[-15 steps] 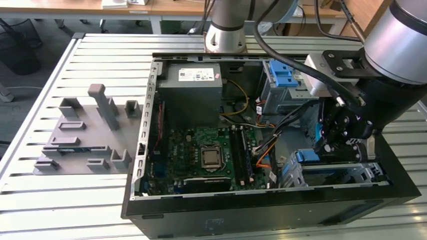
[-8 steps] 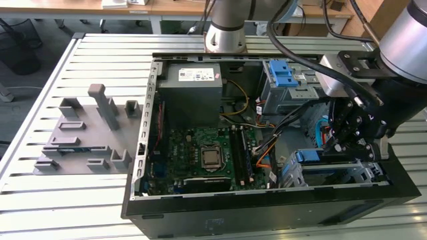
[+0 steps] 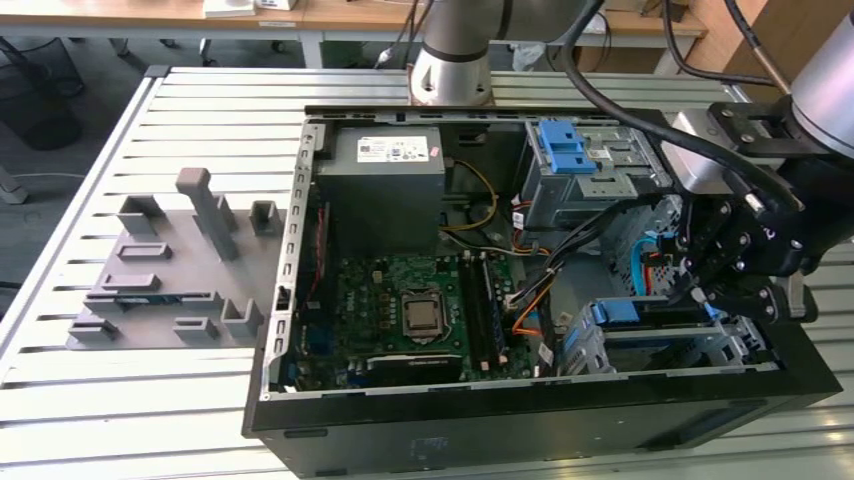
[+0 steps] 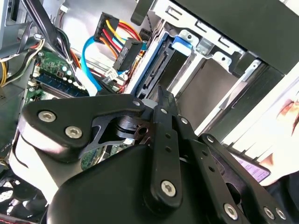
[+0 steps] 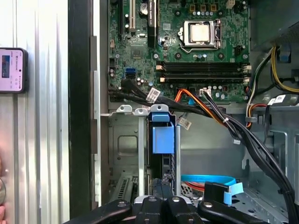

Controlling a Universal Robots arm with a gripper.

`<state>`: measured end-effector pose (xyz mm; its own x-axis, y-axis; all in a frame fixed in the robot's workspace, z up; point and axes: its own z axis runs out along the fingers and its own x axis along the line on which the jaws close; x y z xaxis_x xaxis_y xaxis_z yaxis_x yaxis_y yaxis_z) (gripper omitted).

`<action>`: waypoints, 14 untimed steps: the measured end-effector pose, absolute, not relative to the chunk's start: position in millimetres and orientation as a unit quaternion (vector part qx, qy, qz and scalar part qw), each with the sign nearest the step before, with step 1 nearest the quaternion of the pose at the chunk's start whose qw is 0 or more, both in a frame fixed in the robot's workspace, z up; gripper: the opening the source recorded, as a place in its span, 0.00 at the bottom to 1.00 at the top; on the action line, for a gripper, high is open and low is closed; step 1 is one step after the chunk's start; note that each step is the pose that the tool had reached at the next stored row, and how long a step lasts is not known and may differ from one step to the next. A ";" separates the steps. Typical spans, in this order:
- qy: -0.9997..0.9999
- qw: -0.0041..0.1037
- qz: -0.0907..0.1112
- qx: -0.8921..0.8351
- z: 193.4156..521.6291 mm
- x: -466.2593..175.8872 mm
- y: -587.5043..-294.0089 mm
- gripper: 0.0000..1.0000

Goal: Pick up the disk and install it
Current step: 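Insert the first disk wire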

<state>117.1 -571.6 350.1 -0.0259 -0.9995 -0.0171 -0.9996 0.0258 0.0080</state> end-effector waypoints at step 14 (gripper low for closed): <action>0.716 0.004 0.008 -0.698 357.1 122.6 -561.9 0.11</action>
